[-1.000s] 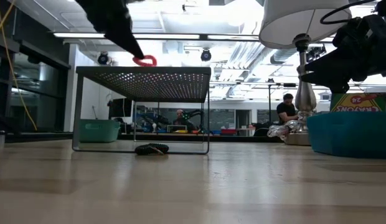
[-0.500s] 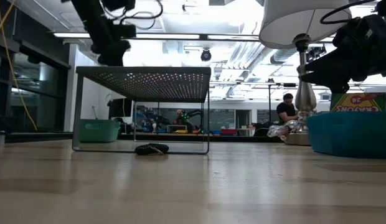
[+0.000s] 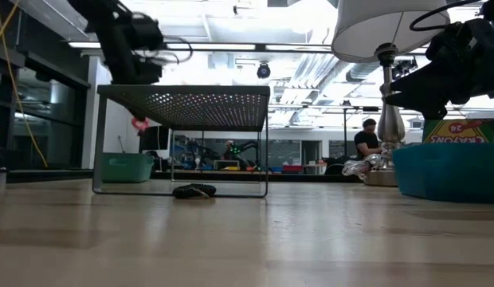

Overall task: Pick & Place Office Desk Supplies
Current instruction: Put the orange spring keychain into the dark green bin, then put the black spring keychain into the dark green bin

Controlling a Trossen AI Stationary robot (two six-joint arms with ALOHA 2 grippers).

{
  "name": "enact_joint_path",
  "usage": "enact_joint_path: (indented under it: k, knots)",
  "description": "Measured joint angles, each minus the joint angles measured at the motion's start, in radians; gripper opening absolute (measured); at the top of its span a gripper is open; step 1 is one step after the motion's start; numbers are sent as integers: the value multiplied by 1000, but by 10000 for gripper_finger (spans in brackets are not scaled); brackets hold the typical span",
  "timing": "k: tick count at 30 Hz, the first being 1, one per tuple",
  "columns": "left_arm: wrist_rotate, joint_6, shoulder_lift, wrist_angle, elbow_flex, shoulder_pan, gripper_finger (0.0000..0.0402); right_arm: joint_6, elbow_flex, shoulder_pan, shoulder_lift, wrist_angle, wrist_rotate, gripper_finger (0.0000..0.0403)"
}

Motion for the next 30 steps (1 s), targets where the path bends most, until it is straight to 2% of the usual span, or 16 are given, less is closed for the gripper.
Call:
enact_joint_path:
  k: [8,21,30]
  knots:
    - [9,-28,123,-27,-1,11,29,0,0,0,0,0,0,153]
    - [15,-32,126,-30,-1,20,31,0,0,0,0,0,0,153]
    - [14,-31,126,-46,-1,20,70,0,0,0,0,0,0,153]
